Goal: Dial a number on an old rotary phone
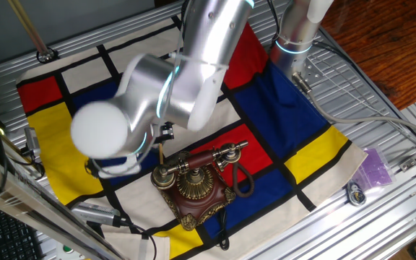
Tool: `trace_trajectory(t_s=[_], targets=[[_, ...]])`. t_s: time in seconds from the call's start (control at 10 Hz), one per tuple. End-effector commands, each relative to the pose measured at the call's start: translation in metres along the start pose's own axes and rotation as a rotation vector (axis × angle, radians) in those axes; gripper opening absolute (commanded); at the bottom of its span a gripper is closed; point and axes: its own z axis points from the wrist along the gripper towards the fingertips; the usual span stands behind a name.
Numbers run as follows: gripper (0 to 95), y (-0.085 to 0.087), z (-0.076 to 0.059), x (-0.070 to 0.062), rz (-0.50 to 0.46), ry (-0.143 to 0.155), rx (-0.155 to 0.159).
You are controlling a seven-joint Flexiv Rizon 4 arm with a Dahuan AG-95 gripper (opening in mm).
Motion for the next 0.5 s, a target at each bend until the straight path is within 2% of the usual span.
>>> trace_trajectory(t_s=[0.1,0.3,0.5], targets=[[0.0,0.0053,-0.0075,0.0024,0.078,-0.036,-0.009],[0.0,0.0067,-0.0105,0.0057,0.132,-0.086,-0.027],[0.0,0.0065,-0.0099,0.0098,0.182,-0.100,-0.021]])
